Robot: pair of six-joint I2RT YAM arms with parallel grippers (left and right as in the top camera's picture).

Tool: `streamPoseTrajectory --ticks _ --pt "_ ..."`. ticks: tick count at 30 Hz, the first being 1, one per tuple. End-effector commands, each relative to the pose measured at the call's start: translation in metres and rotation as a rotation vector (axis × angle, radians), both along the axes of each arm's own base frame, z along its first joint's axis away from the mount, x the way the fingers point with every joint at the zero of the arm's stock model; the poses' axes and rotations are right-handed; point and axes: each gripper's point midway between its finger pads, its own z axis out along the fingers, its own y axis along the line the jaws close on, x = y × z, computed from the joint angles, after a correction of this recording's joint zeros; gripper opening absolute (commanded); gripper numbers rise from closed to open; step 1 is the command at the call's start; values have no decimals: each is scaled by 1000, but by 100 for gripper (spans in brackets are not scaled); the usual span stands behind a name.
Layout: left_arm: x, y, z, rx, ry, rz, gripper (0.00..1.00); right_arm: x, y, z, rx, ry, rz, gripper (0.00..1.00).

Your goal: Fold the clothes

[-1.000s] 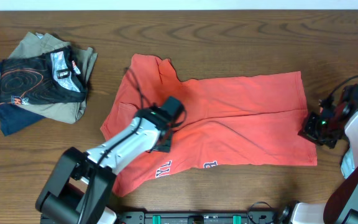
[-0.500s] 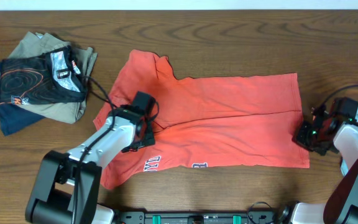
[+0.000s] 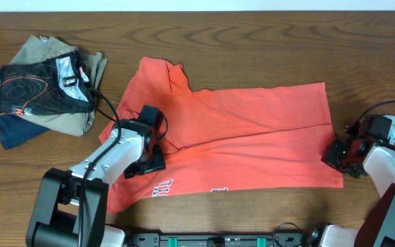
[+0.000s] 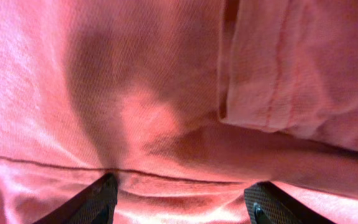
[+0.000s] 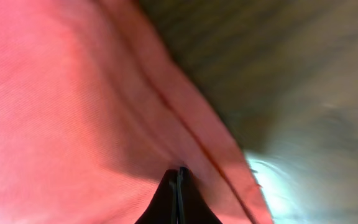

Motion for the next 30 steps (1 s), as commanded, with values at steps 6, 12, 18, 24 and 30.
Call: streamPoseTrajectory --ticks 6,12,18,24,30 --pt "-28 17 -7 59 92 -50 67 -57 -56 -11 -200 228 -221 1" --pt "-3 9 16 15 -14 -183 67 -31 -56 10 -147 173 -183 5" --pt "70 -13 79 -38 -287 -295 74 22 -58 66 -57 33 -146 17" --pt "147 -24 127 -104 -492 -323 80 81 -35 127 123 -214 -41 33" --pt "202 -14 116 -251 -507 -260 82 107 -1 152 296 -370 77 78"
